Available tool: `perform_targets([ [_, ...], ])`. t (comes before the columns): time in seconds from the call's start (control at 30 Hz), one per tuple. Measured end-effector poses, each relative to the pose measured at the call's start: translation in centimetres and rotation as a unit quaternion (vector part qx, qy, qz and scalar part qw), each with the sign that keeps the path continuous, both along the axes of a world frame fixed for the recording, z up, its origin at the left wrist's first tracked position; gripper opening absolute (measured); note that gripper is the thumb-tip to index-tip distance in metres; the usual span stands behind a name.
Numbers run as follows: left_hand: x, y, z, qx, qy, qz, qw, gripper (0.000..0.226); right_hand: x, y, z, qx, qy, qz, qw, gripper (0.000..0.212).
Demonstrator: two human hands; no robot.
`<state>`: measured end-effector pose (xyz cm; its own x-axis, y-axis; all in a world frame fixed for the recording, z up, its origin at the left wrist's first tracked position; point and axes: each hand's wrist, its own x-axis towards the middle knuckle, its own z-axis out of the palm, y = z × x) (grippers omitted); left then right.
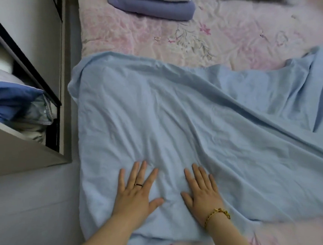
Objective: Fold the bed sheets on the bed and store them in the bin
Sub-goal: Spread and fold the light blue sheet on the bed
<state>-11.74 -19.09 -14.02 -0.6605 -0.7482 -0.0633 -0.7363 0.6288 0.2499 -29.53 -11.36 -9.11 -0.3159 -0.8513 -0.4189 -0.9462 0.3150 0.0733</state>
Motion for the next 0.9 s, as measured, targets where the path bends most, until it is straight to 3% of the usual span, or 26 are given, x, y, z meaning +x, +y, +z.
perform_targets([
  [0.07,-0.2,0.0,0.3,0.004,-0.045,-0.004,0.999,0.069,-1.4,1.9,-0.1,0.011,-0.005,-0.019,1.000,0.082],
  [0.13,-0.3,0.8,1.3,0.009,-0.095,-0.009,0.995,0.069,-2.1,5.3,-0.1,0.001,-0.030,-0.023,0.999,0.069],
  [0.2,0.3,2.7,1.9,0.020,-0.082,0.012,0.996,0.064,-2.9,8.8,-0.3,-0.016,-0.065,-0.010,0.998,0.056],
  [0.3,1.7,8.4,1.3,-0.002,-0.036,-0.011,0.999,0.073,-4.9,13.6,-0.4,-0.026,-0.109,0.039,0.993,0.065],
  [0.4,2.6,11.5,1.0,-0.047,-0.016,0.004,0.999,0.075,-7.4,14.8,-0.4,-0.053,-0.062,0.127,0.989,0.079],
  [0.47,2.4,11.5,1.1,-0.081,-0.005,0.016,0.997,0.063,-9.2,14.6,-1.0,-0.099,-0.023,0.162,0.982,0.068],
  [0.6,2.0,10.8,2.2,-0.140,0.004,0.022,0.990,0.048,-10.8,13.1,-1.1,-0.114,0.075,0.133,0.982,0.050],
  [0.67,2.4,10.2,2.8,-0.132,-0.032,0.032,0.990,0.059,-10.9,11.9,-1.1,-0.150,0.085,0.132,0.976,0.044],
  [0.73,2.5,10.0,3.4,-0.116,-0.062,0.052,0.990,0.070,-10.5,10.6,0.1,-0.196,0.067,0.121,0.971,0.024],
  [0.83,1.8,10.6,5.7,-0.014,-0.066,0.131,0.989,0.060,-10.3,9.0,1.8,-0.078,0.035,0.061,0.994,0.024],
  [0.9,2.0,11.5,7.0,0.039,-0.126,0.137,0.982,0.057,-10.0,9.8,2.9,-0.035,0.016,0.045,0.998,0.021],
])
